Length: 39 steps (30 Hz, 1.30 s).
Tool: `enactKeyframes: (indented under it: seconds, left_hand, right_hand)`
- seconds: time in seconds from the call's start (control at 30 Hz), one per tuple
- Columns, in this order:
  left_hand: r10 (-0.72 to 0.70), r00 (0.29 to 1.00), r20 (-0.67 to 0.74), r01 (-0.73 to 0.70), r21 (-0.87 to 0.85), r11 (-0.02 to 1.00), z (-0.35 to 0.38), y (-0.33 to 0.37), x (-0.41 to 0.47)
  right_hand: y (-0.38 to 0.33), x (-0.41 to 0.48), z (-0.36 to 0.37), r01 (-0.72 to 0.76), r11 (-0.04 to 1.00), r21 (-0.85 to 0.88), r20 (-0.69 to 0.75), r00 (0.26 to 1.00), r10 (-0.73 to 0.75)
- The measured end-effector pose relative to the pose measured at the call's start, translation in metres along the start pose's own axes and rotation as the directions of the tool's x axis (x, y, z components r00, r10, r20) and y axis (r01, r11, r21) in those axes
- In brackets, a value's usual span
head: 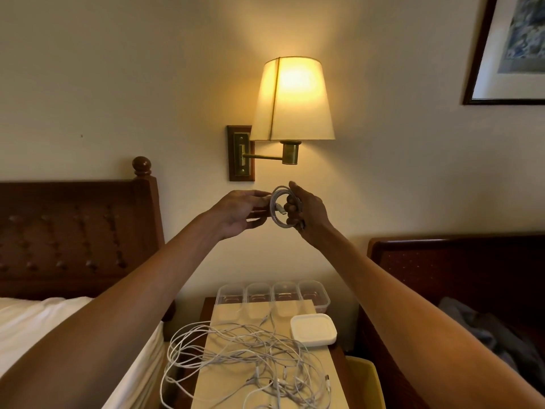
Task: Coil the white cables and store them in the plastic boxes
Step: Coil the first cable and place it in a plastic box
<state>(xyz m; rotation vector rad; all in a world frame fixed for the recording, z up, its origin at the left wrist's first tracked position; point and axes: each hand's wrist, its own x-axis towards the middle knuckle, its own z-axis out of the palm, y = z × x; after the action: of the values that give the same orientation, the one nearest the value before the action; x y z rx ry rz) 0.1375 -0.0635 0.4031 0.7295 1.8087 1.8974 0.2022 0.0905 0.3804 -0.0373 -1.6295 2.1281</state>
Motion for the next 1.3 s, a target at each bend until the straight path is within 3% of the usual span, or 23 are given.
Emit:
enactKeyframes:
  seconds: [0.07,0.4,0.57,0.73,0.97,1.3]
  left_hand:
    - [-0.018,1.000,0.003,0.018,-0.001,1.000,0.001,0.001,-0.001]
    - [0.013,0.998,0.057,-0.033,0.377,0.926,-0.003,0.004,-0.005]
    - [0.058,0.997,-0.056,-0.015,0.584,0.812,-0.001,0.004,-0.002]
    - [0.082,0.994,-0.077,0.005,0.761,0.649,0.002,0.013,-0.004]
    - [0.023,0.998,-0.052,0.027,0.796,0.604,-0.015,0.027,-0.012]
    - [-0.022,0.997,-0.080,0.077,0.798,0.598,-0.038,0.028,-0.019]
  right_hand:
    - [0.000,0.000,-0.001,0.015,1.000,-0.023,-0.010,1.000,-0.015]
    - [0.004,0.001,-0.002,0.025,0.979,-0.201,0.010,1.000,-0.024]
    - [0.010,0.004,0.000,0.052,0.935,-0.352,0.022,0.999,-0.047]
    - [0.020,0.009,-0.002,0.139,0.809,-0.572,0.019,0.988,-0.156]
    - [0.025,0.008,-0.006,0.199,0.757,-0.623,0.081,0.978,-0.190]
    - [0.019,0.006,-0.011,0.150,0.808,-0.570,0.256,0.967,0.001]
